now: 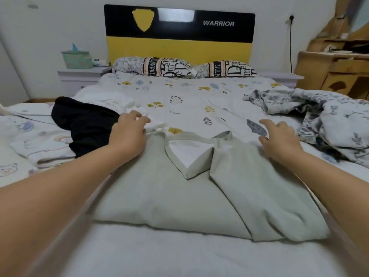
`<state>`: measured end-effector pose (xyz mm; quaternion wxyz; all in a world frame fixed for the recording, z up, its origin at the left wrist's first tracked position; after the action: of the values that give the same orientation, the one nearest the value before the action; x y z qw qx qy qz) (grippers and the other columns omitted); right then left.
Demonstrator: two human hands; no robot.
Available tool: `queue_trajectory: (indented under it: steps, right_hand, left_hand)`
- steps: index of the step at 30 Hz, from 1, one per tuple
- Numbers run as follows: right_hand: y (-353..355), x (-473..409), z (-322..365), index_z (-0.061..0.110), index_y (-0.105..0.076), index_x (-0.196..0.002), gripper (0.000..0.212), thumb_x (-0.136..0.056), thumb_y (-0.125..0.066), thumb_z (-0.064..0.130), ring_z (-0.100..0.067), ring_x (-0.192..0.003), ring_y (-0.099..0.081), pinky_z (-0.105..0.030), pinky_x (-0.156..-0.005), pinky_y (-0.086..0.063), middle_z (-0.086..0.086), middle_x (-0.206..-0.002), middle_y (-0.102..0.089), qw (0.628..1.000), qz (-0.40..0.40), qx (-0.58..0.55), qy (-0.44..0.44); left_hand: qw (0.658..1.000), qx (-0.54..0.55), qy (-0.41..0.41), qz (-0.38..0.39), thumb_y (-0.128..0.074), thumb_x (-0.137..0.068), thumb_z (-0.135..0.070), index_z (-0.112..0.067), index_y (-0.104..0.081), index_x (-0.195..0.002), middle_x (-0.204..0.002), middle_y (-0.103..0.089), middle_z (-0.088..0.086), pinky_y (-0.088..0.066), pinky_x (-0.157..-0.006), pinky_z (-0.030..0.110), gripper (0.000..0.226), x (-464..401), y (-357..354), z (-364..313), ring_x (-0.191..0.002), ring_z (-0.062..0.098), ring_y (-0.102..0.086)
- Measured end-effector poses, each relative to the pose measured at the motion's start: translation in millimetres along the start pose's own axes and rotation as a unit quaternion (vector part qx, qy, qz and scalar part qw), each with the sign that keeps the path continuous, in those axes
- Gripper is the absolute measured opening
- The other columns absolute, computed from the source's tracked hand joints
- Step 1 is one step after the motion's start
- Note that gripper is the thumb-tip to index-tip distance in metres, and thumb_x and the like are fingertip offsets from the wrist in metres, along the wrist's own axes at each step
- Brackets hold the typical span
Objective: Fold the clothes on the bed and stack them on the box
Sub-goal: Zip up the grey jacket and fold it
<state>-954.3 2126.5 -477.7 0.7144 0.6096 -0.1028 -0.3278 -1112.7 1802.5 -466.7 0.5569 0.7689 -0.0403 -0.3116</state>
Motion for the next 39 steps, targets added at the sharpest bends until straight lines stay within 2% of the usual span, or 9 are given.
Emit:
queue_trajectory:
  steps: [4, 6, 9, 15, 21, 26, 29, 33, 39]
  right_hand:
    - [-23, 5, 18, 0.032, -0.057, -0.126, 0.033, -0.096, -0.045, 0.041, -0.034, -0.127, -0.035, -0.037, -0.102, -0.036, -0.013, -0.133, -0.043, 0.979, 0.147, 0.111, 0.088]
    - [-29, 8, 18, 0.026, -0.063, -0.112, 0.028, -0.094, -0.049, 0.042, -0.03, -0.118, -0.043, -0.031, -0.088, -0.039, -0.01, -0.116, -0.05, 0.969, 0.177, 0.143, 0.097]
    - [-17, 0, 19, 0.018, -0.052, -0.069, 0.031, -0.094, -0.052, 0.035, -0.025, -0.089, -0.046, -0.027, -0.07, -0.032, -0.007, -0.088, -0.051, 0.979, 0.148, 0.094, 0.102]
    - [26, -30, -28, 0.008, -0.043, -0.058, 0.044, -0.096, -0.048, 0.03, -0.029, -0.077, -0.046, -0.032, -0.055, -0.027, -0.011, -0.065, -0.047, 0.996, -0.025, -0.069, -0.046]
    - [-18, -40, -28, -0.001, -0.065, -0.094, 0.022, -0.091, -0.058, 0.019, -0.032, -0.084, -0.055, -0.031, -0.063, -0.04, -0.02, -0.092, -0.064, 0.996, 0.046, -0.008, -0.08]
    - [10, -31, 12, 0.005, -0.032, -0.143, 0.054, -0.099, -0.04, 0.036, -0.038, -0.131, -0.036, -0.041, -0.101, -0.036, -0.021, -0.145, -0.035, 0.999, 0.025, -0.009, -0.023]
    - [-4, -4, 46, 0.017, -0.026, -0.146, 0.075, -0.087, -0.027, 0.065, -0.03, -0.139, -0.023, -0.051, -0.109, -0.024, -0.012, -0.152, -0.024, 0.992, 0.075, 0.037, 0.096]
    - [-71, 24, 11, 0.032, -0.004, -0.15, 0.069, -0.091, -0.016, 0.066, -0.021, -0.146, 0.002, -0.057, -0.113, -0.005, 0.004, -0.159, 0.002, 0.958, 0.242, 0.138, 0.072]
    - [-78, 25, -7, 0.028, 0.002, -0.151, 0.064, -0.096, -0.016, 0.057, -0.02, -0.147, 0.007, -0.052, -0.115, 0.0, 0.003, -0.159, 0.008, 0.969, 0.232, 0.08, 0.034]
  left_hand:
    - [0.971, -0.048, -0.188, 0.141, -0.039, -0.094, -0.008, -0.03, -0.043, -0.139, -0.153, -0.027, -0.006, -0.019, -0.11, 0.036, 0.049, -2, -35, -59, -0.142, 0.019, -0.019]
    - [0.958, -0.097, -0.186, 0.198, -0.042, -0.094, -0.011, -0.03, -0.056, -0.123, -0.137, -0.049, -0.008, -0.018, -0.106, 0.033, 0.038, -3, -52, -60, -0.132, 0.016, -0.035]
    - [0.971, -0.045, -0.112, 0.206, -0.05, -0.094, -0.023, -0.024, -0.062, -0.093, -0.104, -0.061, -0.004, -0.03, -0.089, 0.029, 0.011, -9, -46, -41, -0.106, 0.018, -0.052]
    - [0.988, 0.108, 0.112, 0.002, -0.052, -0.094, -0.022, -0.003, -0.064, -0.101, -0.11, -0.062, 0.02, -0.04, -0.082, 0.036, 0.024, -38, 12, 42, -0.103, 0.035, -0.055]
    - [0.987, -0.087, 0.131, -0.019, -0.046, -0.096, -0.039, -0.002, -0.06, -0.107, -0.113, -0.059, 0.022, -0.037, -0.077, 0.038, 0.041, -34, 6, 37, -0.107, 0.038, -0.051]
    - [0.996, -0.054, 0.036, -0.06, -0.03, -0.098, -0.047, -0.015, -0.037, -0.141, -0.15, -0.028, 0.012, -0.017, -0.111, 0.049, 0.054, -11, 24, -26, -0.139, 0.028, -0.021]
    - [0.996, -0.056, -0.068, 0.027, -0.021, -0.094, -0.054, -0.027, -0.017, -0.149, -0.159, -0.004, 0.0, 0.004, -0.114, 0.051, 0.061, 12, -5, -62, -0.146, 0.019, 0.002]
    - [0.971, -0.091, -0.053, 0.216, -0.014, -0.094, -0.056, -0.026, -0.005, -0.15, -0.159, -0.004, 0.002, -0.003, -0.116, 0.048, 0.065, 27, -79, -21, -0.146, 0.022, 0.001]
    - [0.966, -0.09, -0.033, 0.238, -0.015, -0.097, -0.052, -0.02, -0.007, -0.151, -0.158, -0.009, 0.006, -0.007, -0.117, 0.04, 0.063, 7, -94, -1, -0.146, 0.023, -0.004]
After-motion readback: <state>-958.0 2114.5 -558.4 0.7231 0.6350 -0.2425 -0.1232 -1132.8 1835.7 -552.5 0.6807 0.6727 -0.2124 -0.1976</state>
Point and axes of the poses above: each hand's wrist, its own x-axis away from the middle knuckle, its own y-axis out of the back of the hand, z = x × y, the point moved 9 cm from there along -x, towards the middle knuckle
